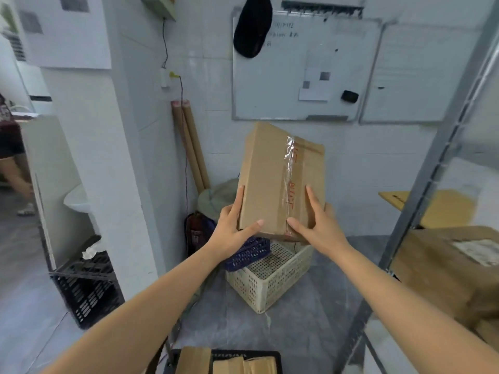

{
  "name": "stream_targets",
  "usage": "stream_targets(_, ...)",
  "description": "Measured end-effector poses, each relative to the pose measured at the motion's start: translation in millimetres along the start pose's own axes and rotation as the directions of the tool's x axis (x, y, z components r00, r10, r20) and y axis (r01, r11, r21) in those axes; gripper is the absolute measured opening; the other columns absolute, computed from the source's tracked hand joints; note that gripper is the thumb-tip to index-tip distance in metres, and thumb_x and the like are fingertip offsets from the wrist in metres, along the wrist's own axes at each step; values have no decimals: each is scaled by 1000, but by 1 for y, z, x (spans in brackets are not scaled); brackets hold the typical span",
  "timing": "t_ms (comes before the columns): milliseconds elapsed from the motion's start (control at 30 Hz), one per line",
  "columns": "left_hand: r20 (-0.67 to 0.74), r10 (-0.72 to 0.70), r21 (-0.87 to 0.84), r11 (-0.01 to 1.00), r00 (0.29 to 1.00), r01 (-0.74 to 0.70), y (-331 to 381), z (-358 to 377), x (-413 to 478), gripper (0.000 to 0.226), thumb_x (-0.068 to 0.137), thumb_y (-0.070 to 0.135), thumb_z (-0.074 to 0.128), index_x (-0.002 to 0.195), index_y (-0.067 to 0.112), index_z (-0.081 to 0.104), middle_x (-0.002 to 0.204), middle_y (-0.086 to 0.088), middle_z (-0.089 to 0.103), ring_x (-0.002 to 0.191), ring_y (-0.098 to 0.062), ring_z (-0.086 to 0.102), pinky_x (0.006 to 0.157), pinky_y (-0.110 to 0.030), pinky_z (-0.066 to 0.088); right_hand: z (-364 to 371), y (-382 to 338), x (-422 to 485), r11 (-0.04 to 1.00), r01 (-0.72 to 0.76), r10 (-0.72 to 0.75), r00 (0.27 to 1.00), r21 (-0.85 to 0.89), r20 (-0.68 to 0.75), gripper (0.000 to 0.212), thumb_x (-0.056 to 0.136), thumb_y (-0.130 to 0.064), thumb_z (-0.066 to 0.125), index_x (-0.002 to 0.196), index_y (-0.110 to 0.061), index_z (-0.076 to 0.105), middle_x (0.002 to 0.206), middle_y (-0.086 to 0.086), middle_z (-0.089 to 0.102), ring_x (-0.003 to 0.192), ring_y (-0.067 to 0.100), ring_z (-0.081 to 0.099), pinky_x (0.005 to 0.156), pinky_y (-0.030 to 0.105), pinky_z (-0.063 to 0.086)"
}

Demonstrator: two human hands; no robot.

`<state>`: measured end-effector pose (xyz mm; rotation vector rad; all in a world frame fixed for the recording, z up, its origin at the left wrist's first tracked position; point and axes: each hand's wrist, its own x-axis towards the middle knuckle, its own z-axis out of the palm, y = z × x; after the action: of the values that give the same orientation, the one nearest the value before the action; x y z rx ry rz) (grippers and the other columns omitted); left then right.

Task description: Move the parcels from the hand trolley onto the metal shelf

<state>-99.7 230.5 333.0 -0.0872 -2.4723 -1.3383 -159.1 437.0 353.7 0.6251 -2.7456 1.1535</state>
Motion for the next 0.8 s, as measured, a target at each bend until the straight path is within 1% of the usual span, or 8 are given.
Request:
stream_targets(67, 9, -6, -57, 998, 1000, 7, 10, 2, -2, 107, 65, 70, 54, 146, 43, -11, 137, -6, 29, 130, -15, 23, 106, -25, 19, -7, -6, -10, 1000, -12, 12, 1000, -12, -22, 88, 82, -54, 55, 146, -41, -4, 153, 12, 7, 137, 29, 31, 109, 40, 31)
stream_targets(167, 24, 50, -90, 995, 998, -47, 24, 2, -5, 107, 55, 71, 52, 140, 48, -10, 129, -4, 23, 121, -9, 21, 101, -18, 19, -10, -16, -22, 999, -34, 31, 996, -39, -82, 85, 85, -52, 53, 147, -39, -3, 156, 11, -13, 146, 28, 5, 115, 41, 17)
stream_targets(267, 37, 104, -86, 991, 994, -100, 32, 1, -7, 103, 53, 71, 52, 134, 53, -8, 129, -4, 20, 120, -13, 25, 100, -15, 22, -7, -26, -32, 993, -43, 26, 987, -105, -159, 87, 84, -56, 51, 146, -40, -7, 155, 9, -17, 145, 29, -10, 118, 49, 8)
stream_targets(400, 55, 229, -52, 973, 972, -226, 39, 6, -14, 107, 54, 73, 54, 138, 49, -8, 130, -4, 18, 121, -14, 28, 102, -22, 27, -1, -40, -44, 986, -96, 62, 971, -137, -231, 89, 82, -65, 45, 139, -47, -22, 156, 13, -14, 144, 32, -7, 117, 54, 11)
stream_targets(500, 67, 274, -38, 962, 959, -272, 47, 10, -23, 123, 51, 73, 55, 148, 30, -8, 136, -1, 13, 121, -6, 20, 102, -23, 25, -3, -53, -57, 993, -97, 72, 951, -71, -299, 88, 79, -71, 41, 133, -55, -27, 155, 17, -13, 145, 33, -4, 115, 56, 14)
stream_targets(600, 63, 348, -10, 937, 935, -348, 55, 18, -32, 126, 51, 72, 56, 150, 18, -2, 136, -1, 14, 126, -12, 25, 101, -23, 29, -8, -61, -79, 991, -126, 96, 921, -55, -377, 88, 74, -78, 37, 125, -59, -32, 155, 18, -16, 145, 33, -7, 116, 55, 14)
stream_targets(700, 72, 431, -6, 902, 899, -432, 68, 35, -45, 125, 51, 71, 56, 148, 8, 9, 134, -8, 20, 125, -19, 33, 95, -22, 35, -18, -65, -107, 986, -167, 136, 884, -31, -447, 99, 78, -66, 47, 136, -44, -30, 155, 15, -21, 145, 30, -10, 117, 51, 12)
stream_targets(800, 76, 503, -38, 864, 861, -501, 86, 59, -61, 122, 52, 70, 58, 147, 6, 16, 134, -11, 24, 120, -21, 40, 88, -22, 41, -35, -62, -134, 974, -225, 195, 842, 0, -504, 107, 82, -51, 59, 141, -31, -28, 155, 15, -19, 146, 29, -4, 117, 47, 15)
